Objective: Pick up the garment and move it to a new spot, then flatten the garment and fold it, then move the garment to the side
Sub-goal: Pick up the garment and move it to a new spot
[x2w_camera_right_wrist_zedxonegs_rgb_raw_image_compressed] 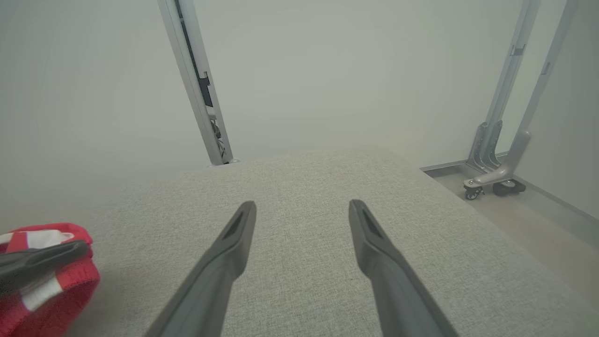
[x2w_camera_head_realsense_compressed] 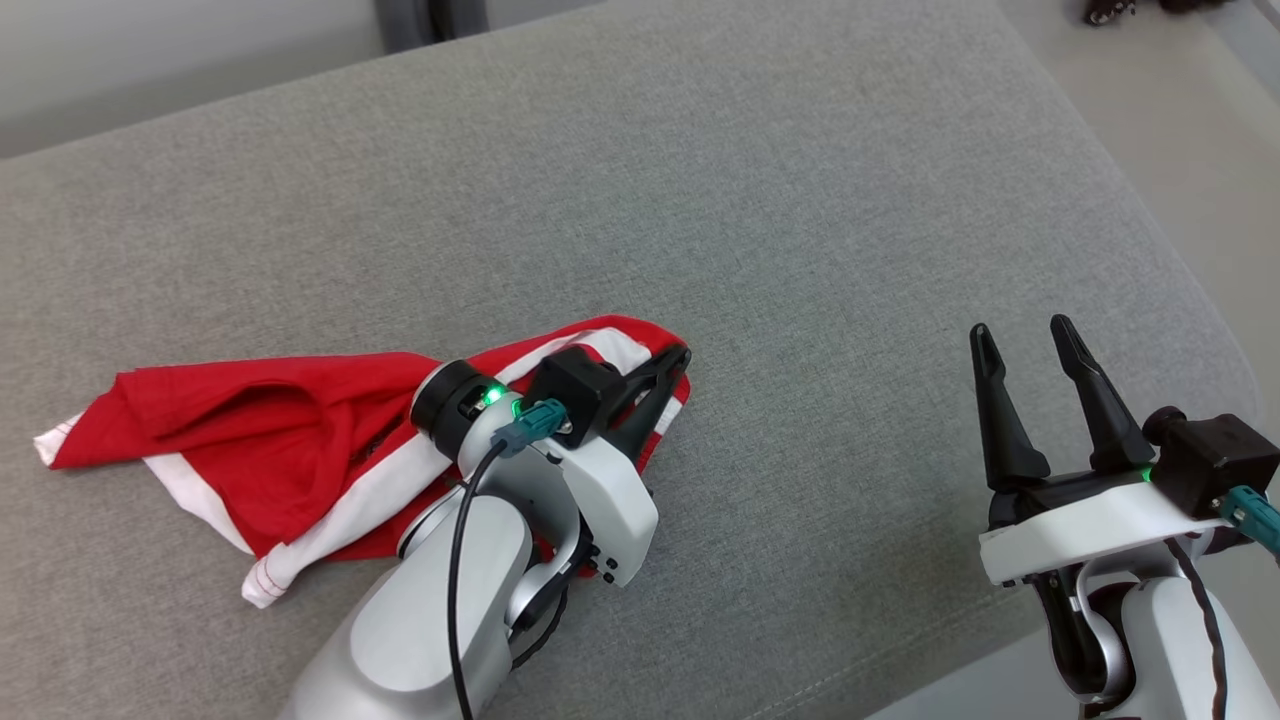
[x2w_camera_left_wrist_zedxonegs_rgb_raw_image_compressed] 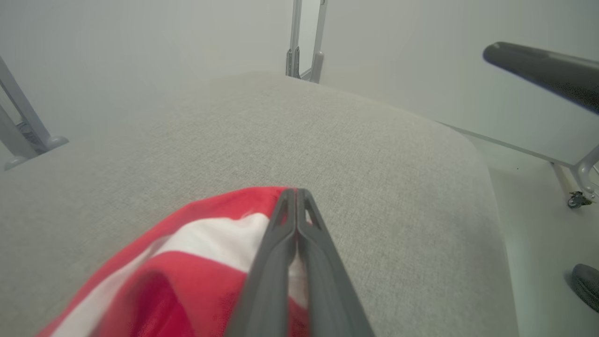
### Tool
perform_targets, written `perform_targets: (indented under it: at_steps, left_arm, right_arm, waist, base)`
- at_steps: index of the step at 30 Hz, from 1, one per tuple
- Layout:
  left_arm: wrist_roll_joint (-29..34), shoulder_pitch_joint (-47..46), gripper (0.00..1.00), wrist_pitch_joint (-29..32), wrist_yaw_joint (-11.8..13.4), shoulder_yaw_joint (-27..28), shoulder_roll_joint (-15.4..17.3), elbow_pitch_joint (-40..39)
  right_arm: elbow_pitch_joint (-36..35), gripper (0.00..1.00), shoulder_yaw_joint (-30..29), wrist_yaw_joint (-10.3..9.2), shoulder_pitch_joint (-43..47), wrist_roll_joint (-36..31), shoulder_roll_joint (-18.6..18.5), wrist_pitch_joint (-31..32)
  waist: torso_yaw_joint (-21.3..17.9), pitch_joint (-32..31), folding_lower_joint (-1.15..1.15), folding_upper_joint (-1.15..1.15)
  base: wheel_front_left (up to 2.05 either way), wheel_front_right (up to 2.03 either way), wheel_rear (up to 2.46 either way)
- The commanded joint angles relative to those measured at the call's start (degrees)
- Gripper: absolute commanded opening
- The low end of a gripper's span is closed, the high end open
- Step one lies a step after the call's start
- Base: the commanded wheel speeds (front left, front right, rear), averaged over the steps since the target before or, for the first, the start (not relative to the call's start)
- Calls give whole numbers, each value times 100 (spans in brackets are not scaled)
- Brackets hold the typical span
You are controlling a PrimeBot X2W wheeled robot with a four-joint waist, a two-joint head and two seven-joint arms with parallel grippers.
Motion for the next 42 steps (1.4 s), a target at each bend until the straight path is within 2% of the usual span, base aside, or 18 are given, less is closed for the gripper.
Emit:
perform_targets:
  at_steps: [1, 2, 3, 4, 8, 11, 19, 24, 36, 42]
  left_arm:
    - [-89, -136, 6, -3, -37, -101, 18, 191]
    - [-129, -182, 43, -88, -48, -141, 9, 258]
    - [-152, -243, 98, -141, -46, -182, 8, 308]
    - [-188, -250, 100, -190, -54, -223, 6, 349]
    - [-319, -253, 100, -386, -51, -274, -5, 310]
    - [-437, -157, 100, -535, 64, -120, 25, 181]
    - [-791, 205, 100, -869, 627, 687, 486, -296]
    - [-1025, 562, 100, -1038, 983, 1290, 912, -596]
    - [-1408, 1537, 100, -1356, 1472, 2418, 1524, -977]
    - [-1280, 2110, 100, -1397, 1577, 2547, 1666, -1313]
  right_arm:
    - [66, 100, -12, 0, -88, 44, -10, -80]
    - [108, 100, -19, 0, -97, 53, -10, -111]
    - [145, 100, -39, 0, -107, 49, -10, -133]
    - [188, 100, -68, 0, -114, 39, -12, -153]
    - [299, 100, -183, 0, -137, -28, -11, -191]
    - [312, 100, -269, 0, -144, -111, -17, -200]
    - [195, 100, -502, 0, -88, -315, -17, -51]
    - [120, 100, -546, 0, -26, -385, -16, 43]
    - [93, 100, -510, 0, 133, -490, -18, 200]
    - [68, 100, -463, 0, 262, -524, -17, 278]
  waist:
    - [-98, 121, 0, 0]
    - [-86, 128, 0, 0]
    - [-63, 131, 0, 0]
    - [-26, 125, 0, 0]
    - [188, 52, 0, 0]
    - [403, -40, 0, 0]
    - [1082, -290, 0, 0]
    - [1422, -433, 0, 0]
    - [1800, -756, 0, 0]
    - [1848, -934, 0, 0]
  base:
    - [0, 0, 0]
    - [0, 0, 0]
    - [0, 0, 0]
    - [0, 0, 0]
    - [0, 0, 0]
    - [0, 0, 0]
    - [0, 0, 0]
    - [0, 0, 0]
    - [0, 0, 0]
    - [0, 0, 0]
